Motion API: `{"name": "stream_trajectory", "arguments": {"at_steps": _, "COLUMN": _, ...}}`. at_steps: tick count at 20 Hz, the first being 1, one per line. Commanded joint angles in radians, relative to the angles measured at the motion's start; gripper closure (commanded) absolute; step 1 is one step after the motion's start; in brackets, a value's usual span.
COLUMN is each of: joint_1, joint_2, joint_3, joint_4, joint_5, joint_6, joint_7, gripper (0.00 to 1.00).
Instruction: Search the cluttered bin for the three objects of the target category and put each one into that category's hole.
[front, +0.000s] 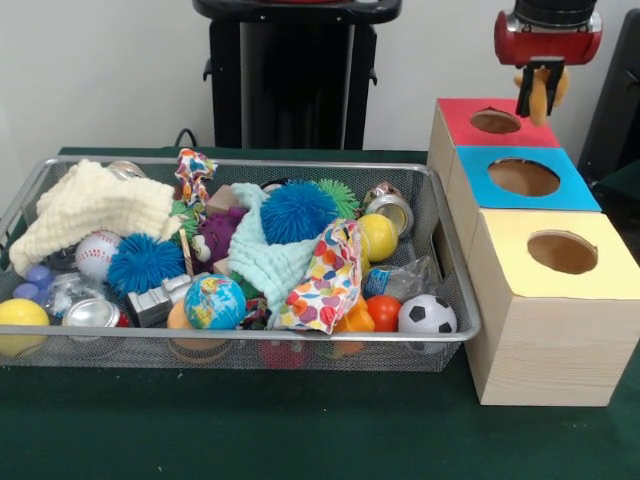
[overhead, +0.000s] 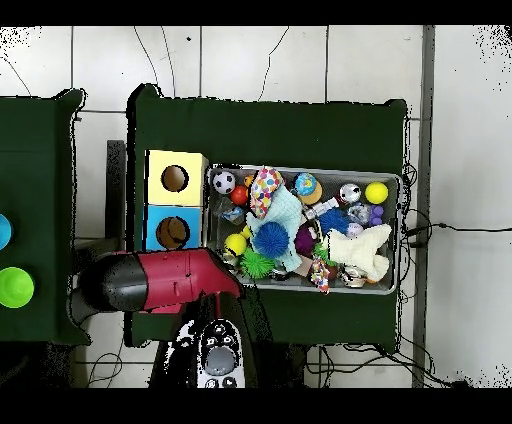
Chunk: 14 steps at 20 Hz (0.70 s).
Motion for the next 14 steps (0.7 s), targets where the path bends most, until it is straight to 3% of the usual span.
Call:
{"name": "stream_trajectory", "arguments": {"at_steps": 1, "joint_1": -0.013, "joint_2": -0.009, "joint_3": 0.004, "joint_4": -0.064, "joint_5": 0.041, "joint_6": 0.083, "joint_7": 0.162, "gripper": 1.00}}
{"name": "stream_trajectory", "arguments": {"at_steps": 2, "joint_1": -0.024, "joint_2": -0.011, "joint_3": 0.020, "joint_4": -0.047, "joint_5": 0.050, "joint_6": 0.098, "joint_7": 0.143, "gripper": 1.00}}
{"name": "stream_trajectory", "arguments": {"at_steps": 3, "joint_1": -0.034, "joint_2": -0.012, "joint_3": 0.032, "joint_4": -0.034, "joint_5": 0.060, "joint_6": 0.105, "joint_7": 0.130, "gripper": 0.00}}
{"name": "stream_trajectory", "arguments": {"at_steps": 11, "joint_1": -0.048, "joint_2": -0.016, "joint_3": 0.054, "joint_4": 0.007, "joint_5": 0.077, "joint_6": 0.081, "joint_7": 0.106, "gripper": 0.00}}
{"name": "stream_trajectory", "arguments": {"at_steps": 14, "joint_1": -0.046, "joint_2": 0.000, "joint_3": 0.047, "joint_4": -0.018, "joint_5": 0.074, "joint_6": 0.092, "joint_7": 0.105, "gripper": 0.00}}
